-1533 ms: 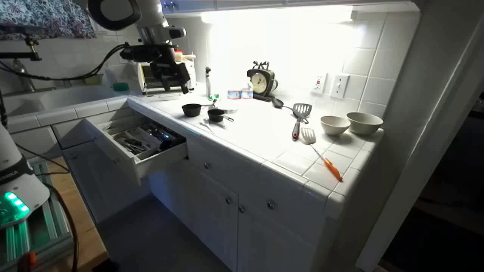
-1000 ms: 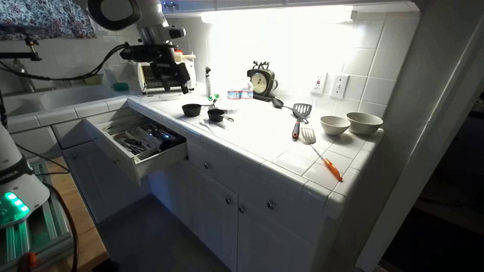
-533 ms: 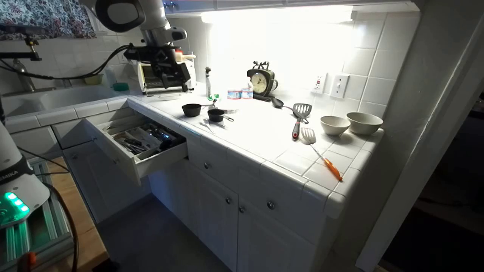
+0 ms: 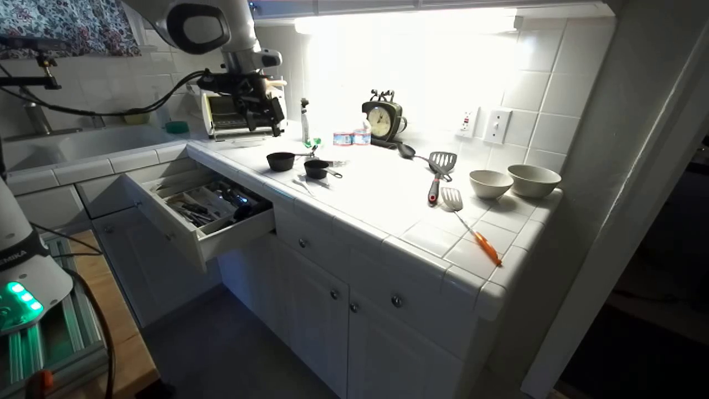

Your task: Put the left back pot in the right black pot

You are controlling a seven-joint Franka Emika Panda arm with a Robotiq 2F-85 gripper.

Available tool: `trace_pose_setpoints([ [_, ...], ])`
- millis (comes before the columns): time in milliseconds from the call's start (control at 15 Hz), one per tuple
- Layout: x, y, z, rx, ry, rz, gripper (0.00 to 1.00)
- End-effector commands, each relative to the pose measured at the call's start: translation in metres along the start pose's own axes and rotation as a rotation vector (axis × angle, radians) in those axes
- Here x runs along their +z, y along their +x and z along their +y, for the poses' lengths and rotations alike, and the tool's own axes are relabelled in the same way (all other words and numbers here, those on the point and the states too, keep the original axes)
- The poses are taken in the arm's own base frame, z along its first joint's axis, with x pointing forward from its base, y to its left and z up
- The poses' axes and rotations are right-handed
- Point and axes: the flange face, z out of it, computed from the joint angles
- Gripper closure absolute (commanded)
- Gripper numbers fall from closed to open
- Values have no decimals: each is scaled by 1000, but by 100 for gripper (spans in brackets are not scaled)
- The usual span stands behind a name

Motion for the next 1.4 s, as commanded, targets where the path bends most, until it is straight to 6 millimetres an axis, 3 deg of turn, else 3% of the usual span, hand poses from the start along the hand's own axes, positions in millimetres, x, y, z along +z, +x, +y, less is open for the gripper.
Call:
trace_pose_setpoints([
  [0, 13, 19, -12, 72, 5, -15, 0],
  [133, 13, 19, -27, -19, 13, 0, 0],
  [200, 14, 14, -20, 24, 6, -18, 0],
  [467, 15, 17, -29, -6, 9, -16, 0],
  [867, 37, 39, -35, 380, -56, -8, 0],
  [1133, 58, 51, -52, 593, -79, -28, 0],
  [1333, 71, 63, -66, 654, -51, -37, 0],
])
